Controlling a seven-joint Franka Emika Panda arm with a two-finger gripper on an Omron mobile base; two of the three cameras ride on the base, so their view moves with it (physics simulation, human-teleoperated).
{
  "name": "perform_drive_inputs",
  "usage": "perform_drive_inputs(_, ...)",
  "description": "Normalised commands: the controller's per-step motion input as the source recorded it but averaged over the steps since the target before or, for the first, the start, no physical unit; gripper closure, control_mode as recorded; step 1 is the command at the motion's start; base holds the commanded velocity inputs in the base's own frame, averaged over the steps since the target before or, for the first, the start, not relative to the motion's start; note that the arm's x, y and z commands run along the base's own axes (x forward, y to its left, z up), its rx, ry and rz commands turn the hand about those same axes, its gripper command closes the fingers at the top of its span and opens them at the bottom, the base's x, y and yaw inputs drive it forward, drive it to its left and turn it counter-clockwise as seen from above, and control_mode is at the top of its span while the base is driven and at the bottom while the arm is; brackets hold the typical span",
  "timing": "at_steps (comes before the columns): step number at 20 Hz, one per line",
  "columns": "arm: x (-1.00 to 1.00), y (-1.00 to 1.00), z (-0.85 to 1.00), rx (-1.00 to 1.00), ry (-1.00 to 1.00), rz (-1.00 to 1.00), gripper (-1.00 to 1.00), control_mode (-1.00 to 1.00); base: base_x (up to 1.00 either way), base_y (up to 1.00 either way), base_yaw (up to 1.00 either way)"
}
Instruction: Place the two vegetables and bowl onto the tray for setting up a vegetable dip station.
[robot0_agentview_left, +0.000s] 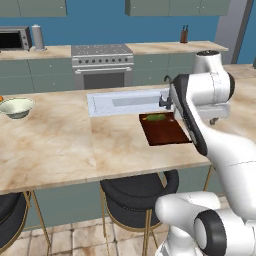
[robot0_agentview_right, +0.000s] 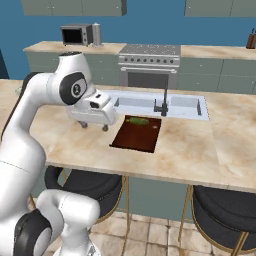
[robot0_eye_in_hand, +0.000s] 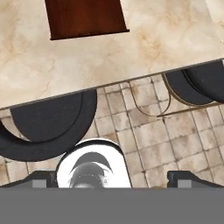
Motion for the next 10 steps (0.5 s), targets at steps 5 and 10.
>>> perform_drive_inputs(5, -0.67, 0.16, 0.05, 0.00, 0.12, 0.00, -1.00, -1.00, 0.00, 0.00, 0.00)
perform_drive_inputs(10, -0.51, 0.03, 0.00, 0.00, 0.12, 0.01, -1.00, -1.00, 0.00, 0.00, 0.00)
